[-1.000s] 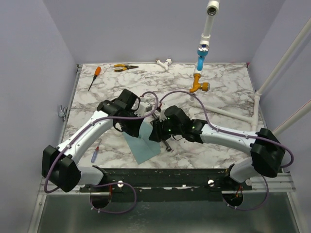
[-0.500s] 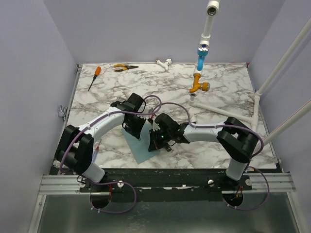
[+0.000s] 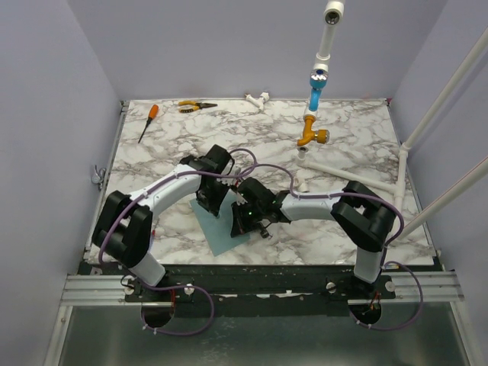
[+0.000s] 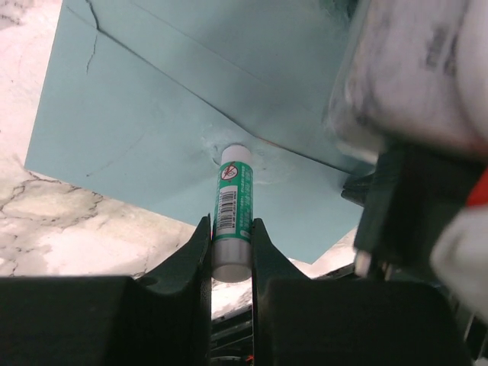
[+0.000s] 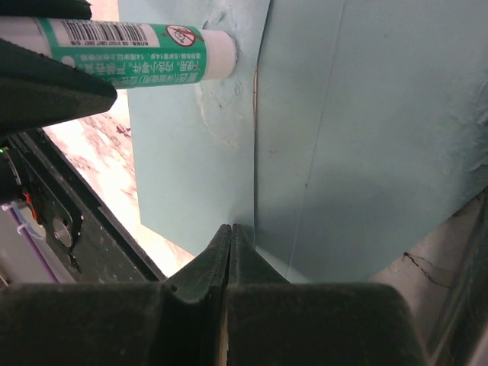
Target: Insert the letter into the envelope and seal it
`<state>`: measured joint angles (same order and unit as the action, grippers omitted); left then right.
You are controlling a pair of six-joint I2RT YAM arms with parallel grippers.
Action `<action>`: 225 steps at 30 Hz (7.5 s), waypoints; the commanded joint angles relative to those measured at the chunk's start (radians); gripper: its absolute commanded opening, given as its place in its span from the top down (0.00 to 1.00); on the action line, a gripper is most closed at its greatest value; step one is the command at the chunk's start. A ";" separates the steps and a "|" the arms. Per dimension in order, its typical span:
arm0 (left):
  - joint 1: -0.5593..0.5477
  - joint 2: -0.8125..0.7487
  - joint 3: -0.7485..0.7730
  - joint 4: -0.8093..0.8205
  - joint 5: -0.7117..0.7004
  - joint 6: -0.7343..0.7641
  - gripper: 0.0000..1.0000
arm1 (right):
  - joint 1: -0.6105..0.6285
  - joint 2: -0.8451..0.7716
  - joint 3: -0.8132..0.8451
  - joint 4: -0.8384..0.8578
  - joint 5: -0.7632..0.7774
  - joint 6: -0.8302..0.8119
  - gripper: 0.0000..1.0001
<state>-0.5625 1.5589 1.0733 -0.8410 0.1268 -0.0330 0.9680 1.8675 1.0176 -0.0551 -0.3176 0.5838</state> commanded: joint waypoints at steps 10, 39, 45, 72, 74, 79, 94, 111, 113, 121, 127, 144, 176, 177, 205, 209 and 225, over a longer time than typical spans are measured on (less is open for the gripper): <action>-0.103 0.185 0.214 -0.187 0.116 0.073 1.00 | 0.072 0.084 0.051 -0.094 0.234 -0.087 1.00; 0.003 0.224 0.103 -0.056 -0.026 0.028 1.00 | 0.098 0.087 0.051 -0.100 0.268 -0.119 0.99; -0.011 0.215 0.131 -0.016 -0.060 0.060 1.00 | 0.101 0.091 0.053 -0.099 0.267 -0.121 0.99; -0.174 0.167 0.099 -0.062 0.129 0.090 1.00 | 0.111 0.095 0.052 -0.099 0.267 -0.124 0.99; -0.182 0.180 0.079 -0.061 0.185 0.088 1.00 | 0.110 0.092 0.049 -0.098 0.268 -0.123 0.99; -0.203 0.202 0.088 -0.081 0.291 0.091 1.00 | 0.110 0.088 0.047 -0.097 0.269 -0.124 0.99; -0.236 0.165 0.105 -0.250 0.366 0.172 1.00 | 0.110 0.101 0.057 -0.095 0.264 -0.129 0.99; -0.121 0.098 0.224 -0.202 0.233 0.138 1.00 | 0.110 0.000 0.006 -0.055 0.311 -0.179 0.99; -0.122 0.090 0.224 -0.185 0.218 0.143 1.00 | 0.111 -0.045 -0.015 -0.020 0.313 -0.192 0.99; -0.117 0.073 0.184 -0.172 0.207 0.133 1.00 | 0.110 -0.137 -0.047 0.035 0.303 -0.187 0.99; -0.096 0.032 0.178 -0.139 0.174 0.132 1.00 | 0.109 -0.174 -0.107 -0.001 0.312 -0.140 0.99; -0.069 -0.002 0.187 -0.136 0.164 0.117 1.00 | 0.110 -0.361 -0.285 -0.070 0.379 -0.092 0.99; -0.183 0.138 0.130 -0.145 0.005 0.206 1.00 | 0.267 -0.307 -0.538 0.665 0.404 -0.570 0.99; -0.182 0.144 0.132 -0.145 0.004 0.207 1.00 | 0.275 -0.281 -0.539 0.674 0.414 -0.573 0.99; -0.196 0.155 0.172 -0.211 -0.139 0.345 1.00 | 0.301 -0.228 -0.527 0.448 0.514 -0.494 0.99; -0.230 0.141 0.180 -0.250 -0.016 0.324 1.00 | 0.301 -0.227 -0.529 0.456 0.515 -0.493 1.00; -0.249 0.174 0.134 -0.180 -0.095 0.360 1.00 | 0.302 -0.240 -0.525 0.452 0.520 -0.485 1.00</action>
<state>-0.8249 1.7195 1.2419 -1.0588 0.1036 0.2970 1.2682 1.6157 0.5205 0.5304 0.1608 0.0967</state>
